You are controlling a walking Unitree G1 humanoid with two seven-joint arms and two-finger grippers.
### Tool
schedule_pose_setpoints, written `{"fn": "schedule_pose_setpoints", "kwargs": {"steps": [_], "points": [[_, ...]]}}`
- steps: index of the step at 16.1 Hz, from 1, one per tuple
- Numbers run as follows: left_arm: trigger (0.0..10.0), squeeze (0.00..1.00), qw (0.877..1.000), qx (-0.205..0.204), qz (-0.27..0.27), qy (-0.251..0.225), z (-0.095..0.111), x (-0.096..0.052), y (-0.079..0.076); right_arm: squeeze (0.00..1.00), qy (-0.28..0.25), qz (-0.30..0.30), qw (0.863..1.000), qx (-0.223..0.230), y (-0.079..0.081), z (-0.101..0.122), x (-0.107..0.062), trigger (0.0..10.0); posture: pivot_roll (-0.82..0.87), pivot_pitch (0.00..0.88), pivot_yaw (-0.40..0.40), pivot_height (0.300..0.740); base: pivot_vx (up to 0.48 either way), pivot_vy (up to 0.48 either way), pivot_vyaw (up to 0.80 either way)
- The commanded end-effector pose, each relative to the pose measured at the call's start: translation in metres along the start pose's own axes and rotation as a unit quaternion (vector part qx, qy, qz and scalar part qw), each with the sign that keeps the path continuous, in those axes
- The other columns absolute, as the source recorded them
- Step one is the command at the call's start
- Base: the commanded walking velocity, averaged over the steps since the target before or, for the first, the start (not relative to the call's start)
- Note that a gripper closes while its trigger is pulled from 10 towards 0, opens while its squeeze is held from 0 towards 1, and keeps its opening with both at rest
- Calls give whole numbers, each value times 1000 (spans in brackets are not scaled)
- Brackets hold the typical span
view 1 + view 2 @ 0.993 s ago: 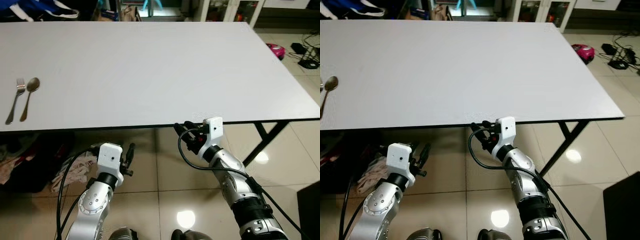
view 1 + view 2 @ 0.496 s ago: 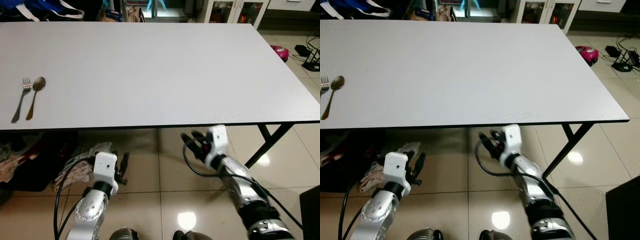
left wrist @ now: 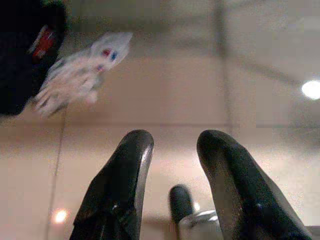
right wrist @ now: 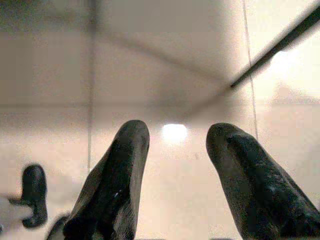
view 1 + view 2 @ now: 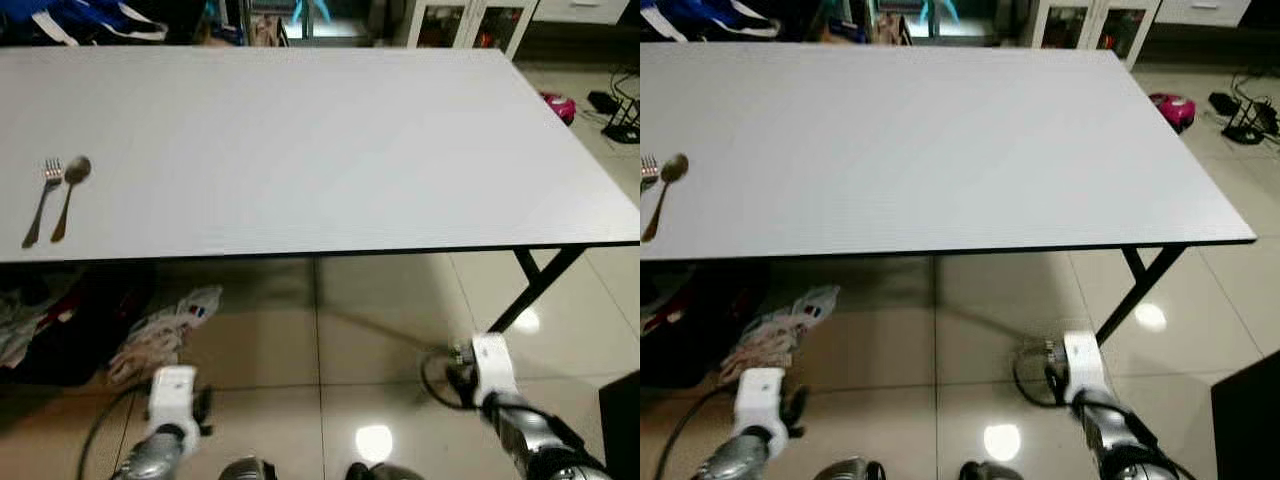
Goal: Setting the table
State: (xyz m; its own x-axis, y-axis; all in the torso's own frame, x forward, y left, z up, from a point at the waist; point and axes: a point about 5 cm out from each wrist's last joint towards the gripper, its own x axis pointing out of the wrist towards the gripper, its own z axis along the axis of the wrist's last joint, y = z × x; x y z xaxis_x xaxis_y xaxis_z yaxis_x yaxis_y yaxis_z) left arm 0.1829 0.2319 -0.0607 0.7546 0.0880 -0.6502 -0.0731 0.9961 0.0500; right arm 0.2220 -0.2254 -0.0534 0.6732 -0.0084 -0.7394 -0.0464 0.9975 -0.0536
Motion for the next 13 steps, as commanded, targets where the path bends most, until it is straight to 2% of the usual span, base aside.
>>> {"fn": "schedule_pose_setpoints", "kwargs": {"steps": [1,2,3,4,6,7,11,13], "points": [[10000,0,999,-10,22,34,-10,-1,9,0,37,-16,999,-4,-3,-15,-2,10000,-99,80,-20,740,0,0,0],[10000,0,997,-15,40,64,-19,-4,17,0,57,-21,998,-14,-3,-24,-4,10000,-99,78,-20,740,0,0,0],[10000,0,992,-2,59,110,-35,-10,25,0,84,-26,996,-25,-3,-35,-6,10000,-97,81,-20,740,0,0,0],[10000,0,989,14,62,132,-45,-14,27,0,94,-25,995,-32,-3,-40,-8,10000,-96,85,-14,740,0,0,0],[10000,0,980,63,51,184,-73,-28,20,0,110,-14,992,-60,5,-50,-9,10000,-111,101,2,740,0,0,0],[10000,0,976,85,48,193,-79,-31,17,0,113,-5,991,-75,9,-53,-9,10000,-110,103,1,740,0,0,0],[10000,0,973,92,58,206,-89,-38,16,0,125,5,988,-95,16,-62,-11,10000,-95,110,-2,740,0,0,0],[10000,0,969,114,62,208,-90,-39,18,0,128,3,987,-97,15,-64,-12,10000,-94,100,-2,740,0,0,0]]}}
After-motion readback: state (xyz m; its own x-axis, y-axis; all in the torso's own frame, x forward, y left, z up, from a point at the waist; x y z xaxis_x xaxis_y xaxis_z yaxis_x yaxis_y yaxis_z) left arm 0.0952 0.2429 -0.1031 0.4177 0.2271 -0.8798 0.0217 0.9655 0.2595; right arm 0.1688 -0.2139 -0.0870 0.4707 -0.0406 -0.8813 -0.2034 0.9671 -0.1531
